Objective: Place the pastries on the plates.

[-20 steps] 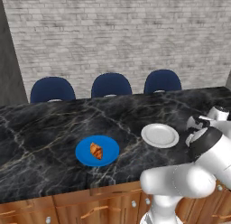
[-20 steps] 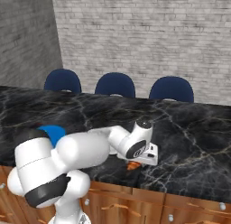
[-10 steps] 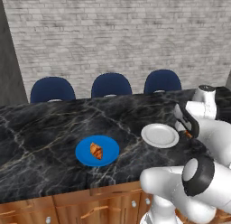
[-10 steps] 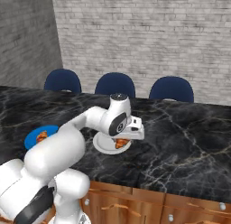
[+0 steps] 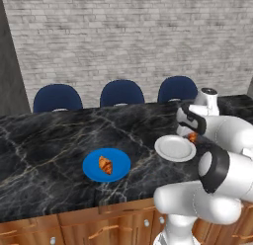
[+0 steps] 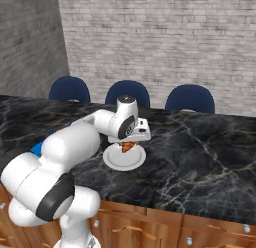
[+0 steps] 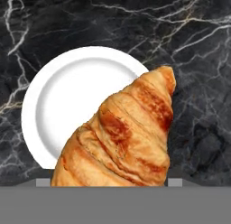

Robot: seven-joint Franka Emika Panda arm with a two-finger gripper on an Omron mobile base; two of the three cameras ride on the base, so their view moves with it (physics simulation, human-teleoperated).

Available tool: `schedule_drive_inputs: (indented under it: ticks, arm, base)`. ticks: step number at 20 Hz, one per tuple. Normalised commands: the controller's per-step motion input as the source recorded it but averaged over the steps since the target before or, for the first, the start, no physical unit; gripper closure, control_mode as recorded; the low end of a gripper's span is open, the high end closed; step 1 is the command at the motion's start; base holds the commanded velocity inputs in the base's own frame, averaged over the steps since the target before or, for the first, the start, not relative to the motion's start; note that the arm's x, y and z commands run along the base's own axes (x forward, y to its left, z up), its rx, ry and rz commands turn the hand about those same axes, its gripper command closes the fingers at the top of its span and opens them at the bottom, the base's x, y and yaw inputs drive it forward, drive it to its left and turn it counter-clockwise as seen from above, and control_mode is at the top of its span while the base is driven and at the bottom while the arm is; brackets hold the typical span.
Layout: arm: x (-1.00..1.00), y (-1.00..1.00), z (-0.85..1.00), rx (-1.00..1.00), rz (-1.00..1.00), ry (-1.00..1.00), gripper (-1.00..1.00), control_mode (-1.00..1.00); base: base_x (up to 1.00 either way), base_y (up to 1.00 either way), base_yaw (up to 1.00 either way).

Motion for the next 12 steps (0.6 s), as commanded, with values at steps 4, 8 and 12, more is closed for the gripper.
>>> schedule_drive_inputs:
  ticks: [4,8,12]
  arm:
    - [0.25,0.69,-0.18,0.00,-0.02,0.11,1.00,-1.00]
    - [0.04,0.16,-0.50,0.00,-0.03,0.09,1.00,-1.00]
    - [0.32,0.01,-0.63,0.00,0.00,0.06,1.00,-1.00]
  base:
    - [0.00,0.00,0.00]
    - [0.00,0.00,0.00]
    - [0.00,0.00,0.00]
